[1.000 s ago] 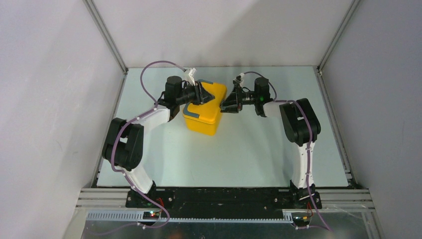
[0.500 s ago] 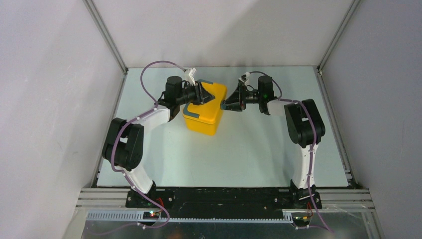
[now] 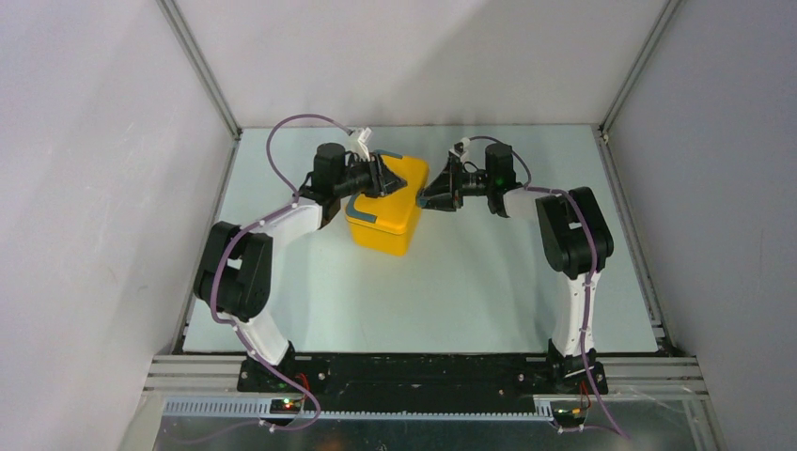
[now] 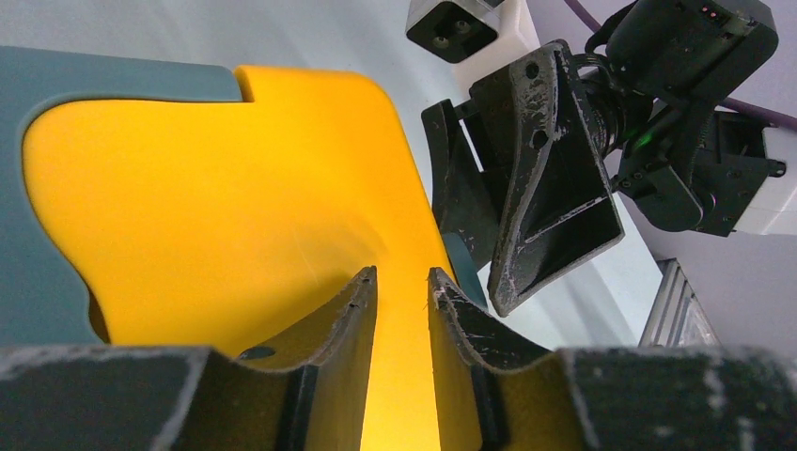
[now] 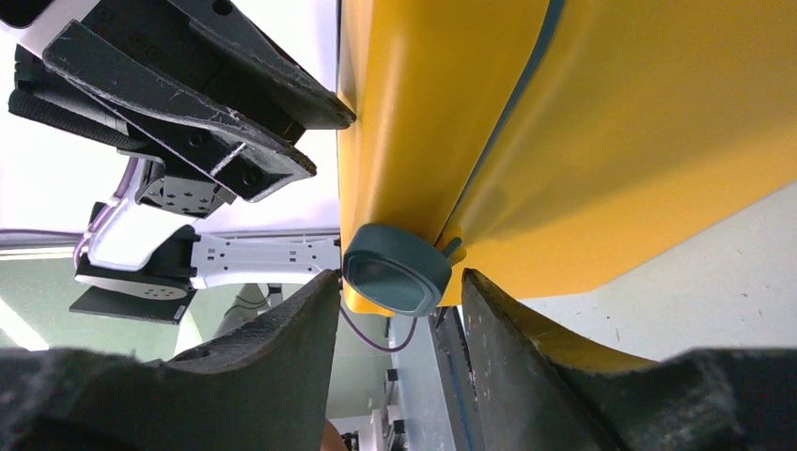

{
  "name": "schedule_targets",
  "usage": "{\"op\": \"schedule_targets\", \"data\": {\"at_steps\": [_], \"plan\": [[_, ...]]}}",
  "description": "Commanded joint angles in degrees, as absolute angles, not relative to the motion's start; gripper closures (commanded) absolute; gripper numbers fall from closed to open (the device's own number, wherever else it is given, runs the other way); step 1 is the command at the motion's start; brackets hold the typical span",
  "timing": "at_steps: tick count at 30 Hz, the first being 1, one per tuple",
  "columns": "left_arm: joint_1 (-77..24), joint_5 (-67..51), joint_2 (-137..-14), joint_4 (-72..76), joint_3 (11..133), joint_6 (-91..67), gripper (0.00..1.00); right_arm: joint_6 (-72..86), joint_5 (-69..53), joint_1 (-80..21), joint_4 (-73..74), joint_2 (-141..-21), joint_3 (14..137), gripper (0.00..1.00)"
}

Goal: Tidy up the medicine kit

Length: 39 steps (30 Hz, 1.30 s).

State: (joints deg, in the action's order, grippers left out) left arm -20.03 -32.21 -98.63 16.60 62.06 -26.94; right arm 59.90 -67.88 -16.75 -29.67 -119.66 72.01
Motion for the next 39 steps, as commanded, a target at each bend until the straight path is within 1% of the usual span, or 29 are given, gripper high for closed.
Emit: {"op": "schedule_targets", "data": {"at_steps": [1, 11, 13, 14, 17, 19, 23, 26, 39], "plan": [[-21.3, -29.8, -102.9, 4.0, 59.7, -24.2, 0.65, 61.0, -67.2, -17.0, -30.8, -118.0, 72.7, 0.46], [-21.3, -29.8, -102.9, 3.8, 59.6, -23.8, 0.65, 62.9, -66.5, -16.8, -29.3, -119.0, 74.1, 0.46], [-21.3, -29.8, -103.0, 3.8, 59.6, -23.8, 0.65, 62.9, -66.2, -16.5, -28.8, -119.3, 74.3, 0.48], [-21.3, -29.8, -103.0, 3.8, 59.6, -23.8, 0.65, 62.6, -66.2, -16.5, -28.1, -119.3, 74.3, 0.52], [-21.4, -29.8, -103.0, 3.8, 59.6, -23.8, 0.65, 61.4, -66.2, -16.3, -26.4, -119.4, 74.4, 0.58], [-21.4, -29.8, -103.1, 3.8, 59.6, -23.8, 0.65, 60.3, -66.3, -16.3, -25.3, -119.3, 74.4, 0.61], [-21.4, -29.9, -103.2, 3.8, 59.7, -23.9, 0.65, 58.7, -66.4, -16.3, -23.5, -118.6, 74.3, 0.63], [-21.4, -29.9, -103.5, 3.8, 59.8, -23.9, 0.65, 57.9, -66.6, -16.3, -23.0, -118.3, 74.3, 0.64], [-21.4, -30.1, -103.6, 3.7, 59.9, -24.0, 0.65, 56.1, -66.9, -16.8, -22.7, -120.7, 74.1, 0.61]]}}
